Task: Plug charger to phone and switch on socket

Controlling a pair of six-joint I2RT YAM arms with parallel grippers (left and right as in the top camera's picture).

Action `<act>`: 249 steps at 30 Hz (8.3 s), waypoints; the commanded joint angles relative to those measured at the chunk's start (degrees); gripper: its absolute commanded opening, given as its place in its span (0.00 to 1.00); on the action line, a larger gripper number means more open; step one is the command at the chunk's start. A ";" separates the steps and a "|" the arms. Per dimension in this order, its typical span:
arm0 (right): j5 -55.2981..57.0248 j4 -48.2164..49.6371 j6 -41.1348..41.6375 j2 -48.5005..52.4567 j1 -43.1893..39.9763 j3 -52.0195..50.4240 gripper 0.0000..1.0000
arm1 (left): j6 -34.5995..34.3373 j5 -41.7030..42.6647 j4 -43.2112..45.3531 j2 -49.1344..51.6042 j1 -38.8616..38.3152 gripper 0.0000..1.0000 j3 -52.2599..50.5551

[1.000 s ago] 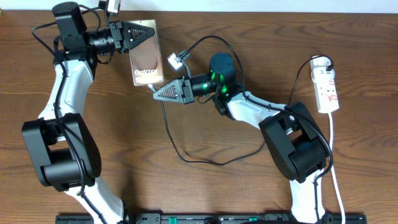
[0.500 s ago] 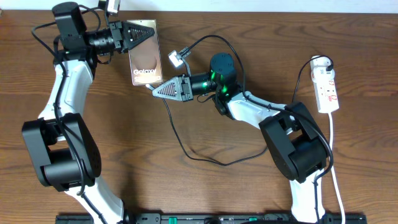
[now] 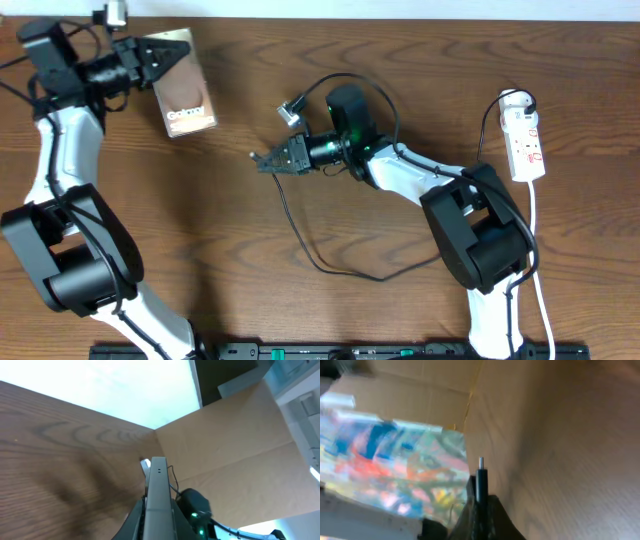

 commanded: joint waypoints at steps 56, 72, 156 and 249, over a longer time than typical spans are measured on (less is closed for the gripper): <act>54.07 -64.48 -0.15 -0.07 -5.99 8.11 0.61 | -0.13 3.43 -2.34 -1.70 2.14 0.07 0.33; 55.04 -63.76 -0.39 -0.07 -6.27 8.11 0.09 | -0.13 3.43 -2.34 -1.70 2.14 0.07 0.33; -9.97 12.59 -9.62 4.17 0.81 8.11 0.01 | -9.42 -10.38 4.74 -1.70 -5.22 0.07 0.33; -0.46 27.56 11.78 4.20 1.86 8.11 0.01 | -25.70 -3.21 25.14 5.20 -8.22 0.08 0.28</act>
